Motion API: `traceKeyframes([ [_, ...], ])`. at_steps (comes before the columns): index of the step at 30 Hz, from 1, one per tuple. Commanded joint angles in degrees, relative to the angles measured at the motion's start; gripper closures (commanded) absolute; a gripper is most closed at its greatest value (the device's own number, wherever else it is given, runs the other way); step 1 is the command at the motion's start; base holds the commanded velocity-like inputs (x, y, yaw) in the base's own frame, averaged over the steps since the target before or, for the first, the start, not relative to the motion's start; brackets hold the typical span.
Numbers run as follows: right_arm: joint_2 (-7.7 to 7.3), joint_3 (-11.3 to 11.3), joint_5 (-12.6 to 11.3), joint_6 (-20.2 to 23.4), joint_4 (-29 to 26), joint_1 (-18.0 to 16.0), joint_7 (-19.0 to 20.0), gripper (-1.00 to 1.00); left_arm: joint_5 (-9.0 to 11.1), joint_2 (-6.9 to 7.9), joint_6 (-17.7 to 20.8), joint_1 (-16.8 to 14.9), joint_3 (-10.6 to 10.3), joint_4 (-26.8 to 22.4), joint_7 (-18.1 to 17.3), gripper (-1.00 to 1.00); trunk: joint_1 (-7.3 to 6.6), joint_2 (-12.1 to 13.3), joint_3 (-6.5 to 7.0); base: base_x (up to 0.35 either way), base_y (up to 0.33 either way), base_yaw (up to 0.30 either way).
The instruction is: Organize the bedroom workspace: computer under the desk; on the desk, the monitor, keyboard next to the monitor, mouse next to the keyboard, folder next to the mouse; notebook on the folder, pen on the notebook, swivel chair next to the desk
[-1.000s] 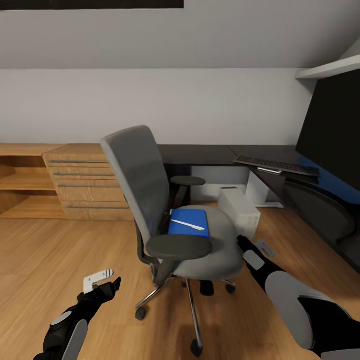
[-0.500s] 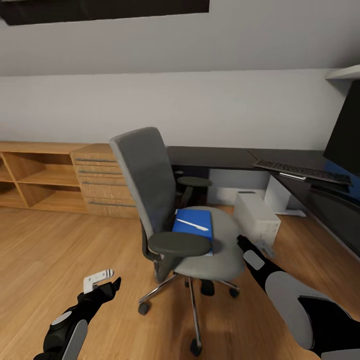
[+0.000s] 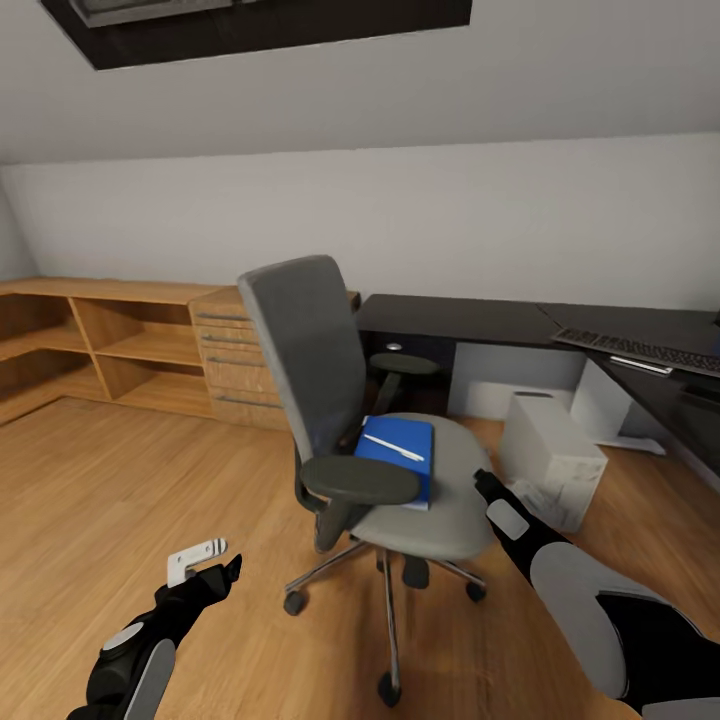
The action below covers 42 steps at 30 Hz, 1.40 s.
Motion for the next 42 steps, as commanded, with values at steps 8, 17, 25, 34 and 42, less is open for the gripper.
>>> traceKeyframes([
  [8, 0.05, 0.3, -1.2, -0.1, 0.3, 0.0, 0.1, -1.00, 0.6, 0.02, 0.2, -0.1, -0.1, -0.1, 0.5, -1.00, 0.00, 0.0, -0.07, 0.000, 0.000, 0.177],
  [17, 0.11, 0.4, -1.2, -0.1, 0.3, 0.0, 0.1, -1.00, 0.6, 0.02, 0.2, -0.1, -0.1, -0.1, 0.5, -1.00, 0.00, 0.0, -0.07, 0.000, 0.000, 0.099],
  [25, 0.12, 0.4, -1.2, -0.1, 0.3, 0.0, 0.1, -1.00, 0.6, 0.02, 0.2, -0.1, -0.1, -0.1, 0.5, -1.00, 0.00, 0.0, -0.07, 0.000, 0.000, 0.267],
  [34, 0.05, 0.4, -1.2, -0.1, 0.2, 0.0, 0.2, -1.00, 0.6, 0.01, 0.2, -0.1, -0.1, 0.1, 0.5, -1.00, 0.00, 0.0, -0.07, 0.000, 0.000, 0.272],
  [42, 0.05, 0.4, -1.2, -0.1, -0.7, 0.0, 0.1, -1.00, 0.6, -0.07, 0.2, -0.1, -0.2, 0.7, 0.5, -1.00, 0.00, 0.0, -0.11, 0.007, 0.000, 0.248],
])
